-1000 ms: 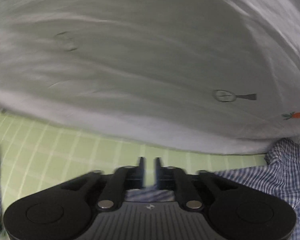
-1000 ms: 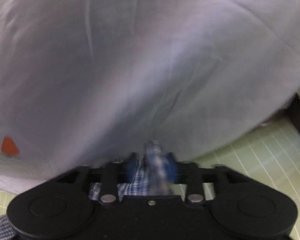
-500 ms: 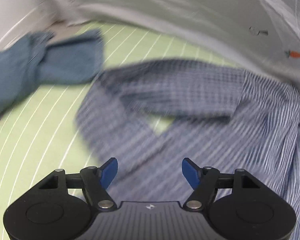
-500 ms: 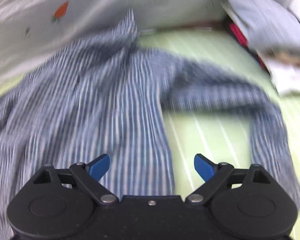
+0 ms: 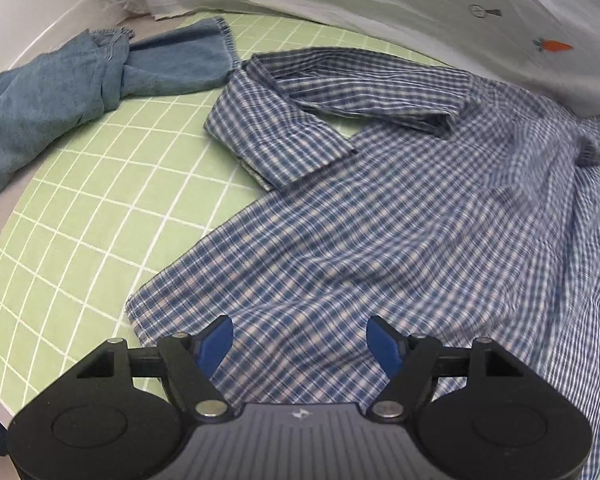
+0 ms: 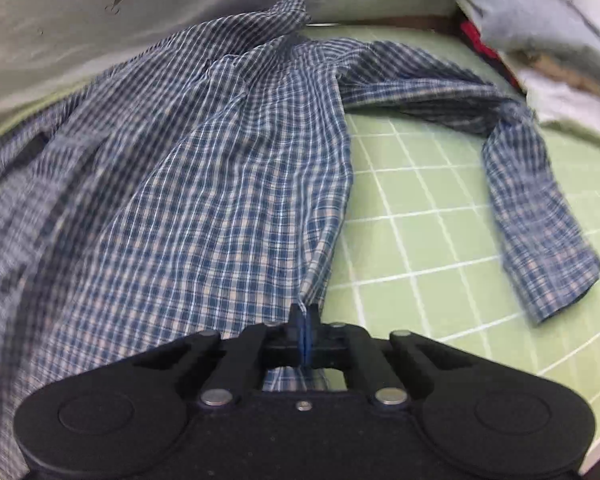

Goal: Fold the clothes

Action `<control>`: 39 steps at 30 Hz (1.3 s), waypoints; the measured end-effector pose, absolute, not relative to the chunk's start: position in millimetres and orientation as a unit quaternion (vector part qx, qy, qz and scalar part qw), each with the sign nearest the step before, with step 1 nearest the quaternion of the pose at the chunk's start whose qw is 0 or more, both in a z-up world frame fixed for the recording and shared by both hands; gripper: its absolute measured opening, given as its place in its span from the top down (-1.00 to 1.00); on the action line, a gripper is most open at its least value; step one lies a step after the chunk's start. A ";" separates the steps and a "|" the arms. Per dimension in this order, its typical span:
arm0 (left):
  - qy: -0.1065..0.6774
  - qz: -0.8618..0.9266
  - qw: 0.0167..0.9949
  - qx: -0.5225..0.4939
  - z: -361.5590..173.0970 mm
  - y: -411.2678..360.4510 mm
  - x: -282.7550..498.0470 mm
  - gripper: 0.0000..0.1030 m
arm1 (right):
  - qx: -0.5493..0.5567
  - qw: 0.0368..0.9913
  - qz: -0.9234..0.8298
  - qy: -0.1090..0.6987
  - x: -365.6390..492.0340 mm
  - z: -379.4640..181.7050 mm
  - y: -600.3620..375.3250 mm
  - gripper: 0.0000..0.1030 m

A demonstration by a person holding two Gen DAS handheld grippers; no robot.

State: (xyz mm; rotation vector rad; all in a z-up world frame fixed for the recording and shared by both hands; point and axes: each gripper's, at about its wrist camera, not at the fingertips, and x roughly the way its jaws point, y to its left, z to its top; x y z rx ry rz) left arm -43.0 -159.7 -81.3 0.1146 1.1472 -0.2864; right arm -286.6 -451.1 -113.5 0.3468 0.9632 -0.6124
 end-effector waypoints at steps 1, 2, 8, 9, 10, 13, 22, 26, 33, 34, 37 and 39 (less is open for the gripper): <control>0.541 -0.140 0.827 0.055 -81.0 -161.2 -46.1 -0.44 | 0.160 0.826 -0.293 0.454 -289.1 -113.3 -452.1 0.98; 0.541 -0.145 0.826 0.057 -81.0 -163.2 -49.0 -0.44 | 0.156 0.825 -0.297 0.454 -291.7 -113.0 -453.1 0.99; 0.534 -0.165 0.827 0.054 -76.5 -187.7 -72.7 -0.44 | 0.170 0.814 -0.326 0.450 -324.1 -109.8 -475.1 0.99; 0.533 -0.167 0.828 0.051 -74.4 -192.7 -78.1 -0.44 | 0.169 0.813 -0.327 0.450 -329.3 -110.0 -479.9 0.99; 0.532 -0.170 0.828 0.047 -72.2 -198.5 -84.0 -0.44 | 0.169 0.814 -0.327 0.450 -334.4 -110.2 -486.4 0.99; 0.522 -0.176 0.833 0.047 -64.7 -224.6 -106.5 -0.44 | 0.181 0.815 -0.327 0.443 -351.2 -110.1 -508.3 0.99; 0.470 -0.163 0.868 0.012 -39.8 -326.1 -196.1 -0.67 | 0.188 0.849 -0.259 0.421 -401.2 -104.5 -610.3 0.91; 0.473 -0.172 0.864 0.013 -40.9 -369.1 -227.3 -0.68 | 0.197 0.872 -0.244 0.376 -433.6 -84.0 -633.3 -0.62; 0.470 -0.174 0.865 0.005 -36.5 -405.8 -260.9 -0.74 | 0.223 0.861 -0.308 0.337 -460.7 -93.4 -684.8 -1.00; 0.470 -0.174 0.866 0.006 -36.0 -407.1 -262.2 -0.74 | 0.224 0.862 -0.305 0.337 -459.6 -97.8 -688.6 -1.00; 0.467 -0.174 0.867 0.010 -34.4 -411.0 -266.1 -0.74 | 0.222 0.865 -0.295 0.338 -457.0 -107.2 -698.8 -1.00; 0.465 -0.173 0.868 0.012 -33.4 -413.7 -268.7 -0.74 | 0.217 0.860 -0.285 0.363 -450.1 -112.8 -706.5 -1.00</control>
